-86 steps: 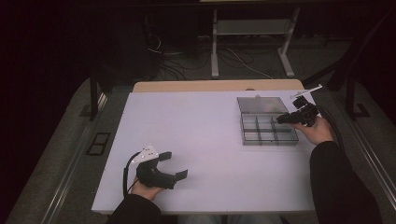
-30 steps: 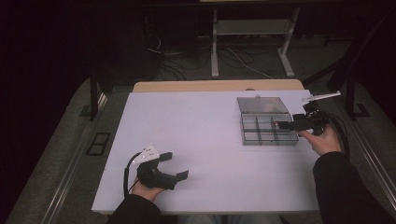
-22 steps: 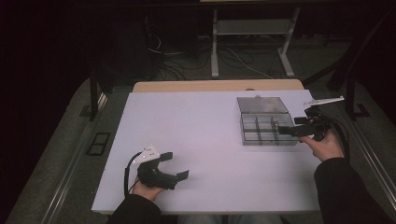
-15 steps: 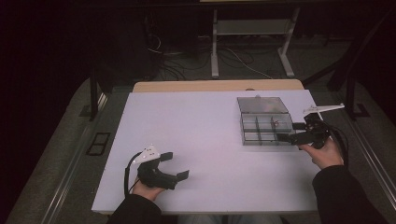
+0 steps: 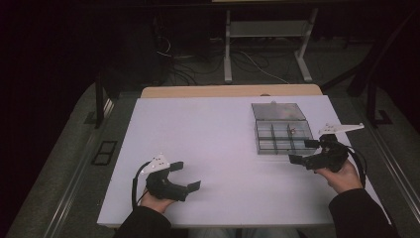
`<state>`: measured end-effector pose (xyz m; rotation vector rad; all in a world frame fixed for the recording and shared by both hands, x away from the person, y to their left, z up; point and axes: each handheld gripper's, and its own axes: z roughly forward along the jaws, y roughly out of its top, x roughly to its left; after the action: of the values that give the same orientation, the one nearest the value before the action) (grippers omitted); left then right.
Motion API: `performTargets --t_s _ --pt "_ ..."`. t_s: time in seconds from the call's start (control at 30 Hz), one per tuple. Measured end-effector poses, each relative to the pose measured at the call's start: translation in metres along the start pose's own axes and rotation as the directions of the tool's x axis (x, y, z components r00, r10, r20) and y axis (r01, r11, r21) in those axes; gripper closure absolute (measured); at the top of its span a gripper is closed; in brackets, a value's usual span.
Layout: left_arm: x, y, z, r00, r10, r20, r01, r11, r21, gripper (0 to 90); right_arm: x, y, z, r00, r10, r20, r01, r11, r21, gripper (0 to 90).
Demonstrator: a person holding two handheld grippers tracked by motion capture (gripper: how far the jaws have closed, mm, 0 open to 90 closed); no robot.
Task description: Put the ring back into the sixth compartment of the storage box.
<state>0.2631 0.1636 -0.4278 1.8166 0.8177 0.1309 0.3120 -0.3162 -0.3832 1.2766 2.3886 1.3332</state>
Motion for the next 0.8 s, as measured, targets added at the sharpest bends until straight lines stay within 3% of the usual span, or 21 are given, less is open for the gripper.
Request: performTargets --t_s 0.3,0.8 --pt "0.000 0.000 0.000 1.0000 0.001 -0.001 -0.001 1.0000 0.003 0.0 0.011 -0.021 0.003 0.9997 -0.008 -0.023 0.008 1.000 -0.005 0.8" --pt "-0.001 0.000 0.001 1.0000 0.001 0.003 -0.001 1.0000 0.004 0.0 0.026 -0.050 0.013 0.9972 -0.059 -0.045 0.058 0.998 -0.014 0.8"
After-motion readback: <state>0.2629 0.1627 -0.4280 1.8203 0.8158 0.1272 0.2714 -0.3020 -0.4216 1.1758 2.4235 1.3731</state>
